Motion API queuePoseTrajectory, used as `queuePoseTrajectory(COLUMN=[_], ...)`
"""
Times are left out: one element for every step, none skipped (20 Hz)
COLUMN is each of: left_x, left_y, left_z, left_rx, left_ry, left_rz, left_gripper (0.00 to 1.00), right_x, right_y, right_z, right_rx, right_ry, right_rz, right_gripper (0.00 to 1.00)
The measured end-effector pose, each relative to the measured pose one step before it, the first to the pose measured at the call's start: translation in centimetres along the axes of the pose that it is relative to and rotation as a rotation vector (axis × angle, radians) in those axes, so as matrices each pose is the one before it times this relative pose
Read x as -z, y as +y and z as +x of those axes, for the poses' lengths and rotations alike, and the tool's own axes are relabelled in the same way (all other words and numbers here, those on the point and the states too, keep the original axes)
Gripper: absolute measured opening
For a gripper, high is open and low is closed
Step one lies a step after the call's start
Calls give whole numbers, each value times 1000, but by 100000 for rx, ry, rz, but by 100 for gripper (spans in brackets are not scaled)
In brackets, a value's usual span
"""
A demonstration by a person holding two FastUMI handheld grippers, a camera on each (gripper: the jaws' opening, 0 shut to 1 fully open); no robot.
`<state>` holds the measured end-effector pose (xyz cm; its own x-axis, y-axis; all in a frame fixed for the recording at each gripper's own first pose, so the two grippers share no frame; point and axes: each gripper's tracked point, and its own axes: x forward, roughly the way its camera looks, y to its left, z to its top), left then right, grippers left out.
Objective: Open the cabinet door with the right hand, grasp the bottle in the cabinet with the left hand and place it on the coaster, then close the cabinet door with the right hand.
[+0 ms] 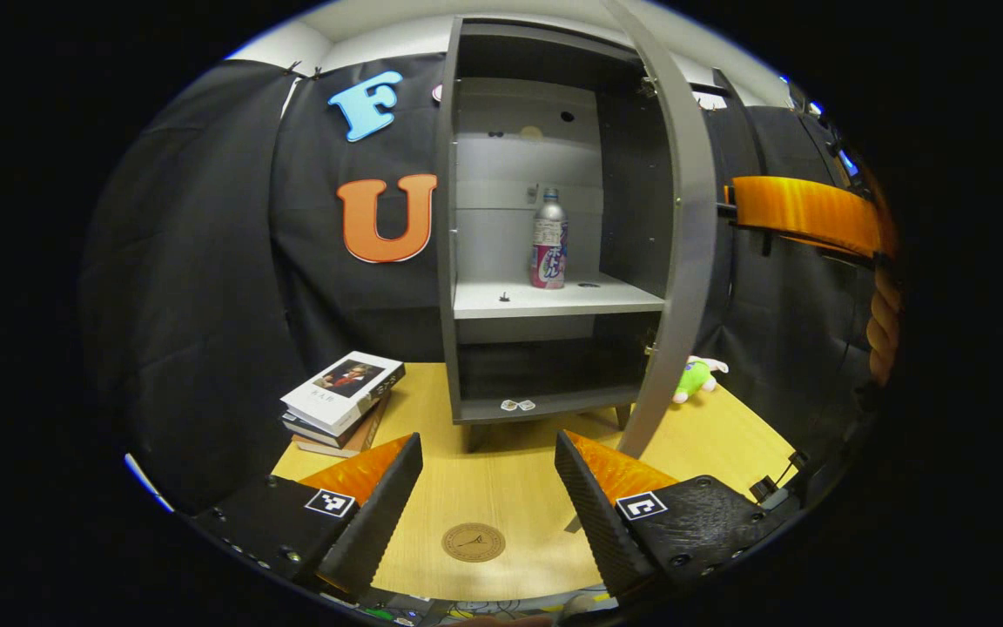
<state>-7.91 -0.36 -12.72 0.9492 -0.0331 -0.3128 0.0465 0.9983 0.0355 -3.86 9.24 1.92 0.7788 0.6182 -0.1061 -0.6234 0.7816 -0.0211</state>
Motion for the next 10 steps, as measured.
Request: queuePoseTrajectory(left_x=[-62,-38,-66,-22,3,-240,-402,-327,-308,-196], left_y=[-385,-517,-475,-443,-448,-645,-566,-464,-550,-483], left_z=[218,270,283,357,274,348,279,279,311,353], left_rx=[776,968,866,730,804,1220,956,901,1129,892], left_ry=[59,44,48,400,722,-254,-652,-630,-450,-75], left_rz=[225,139,242,227,-189,-547,-464,-178,144,525], left_gripper=[93,93,93,93,93,93,93,93,93,93], right_x=[67,-13,160,73,136,8,127,69,98,56], right_y=[-116,-199,-197,-211,-275,-182,-256,-177,-172,-281], right_z=[-631,-540,-690,-479,-648,-466,-531,-502,-621,-412], right_rx=[377,597,562,563,779,1108,1171,1282,1329,1504], right_ry=[193,160,-71,-162,-107,20,-134,-150,-246,-344], right_rz=[-7,-106,-115,213,533,324,0,319,665,1030], right_gripper=[21,21,21,21,21,21,21,21,21,21])
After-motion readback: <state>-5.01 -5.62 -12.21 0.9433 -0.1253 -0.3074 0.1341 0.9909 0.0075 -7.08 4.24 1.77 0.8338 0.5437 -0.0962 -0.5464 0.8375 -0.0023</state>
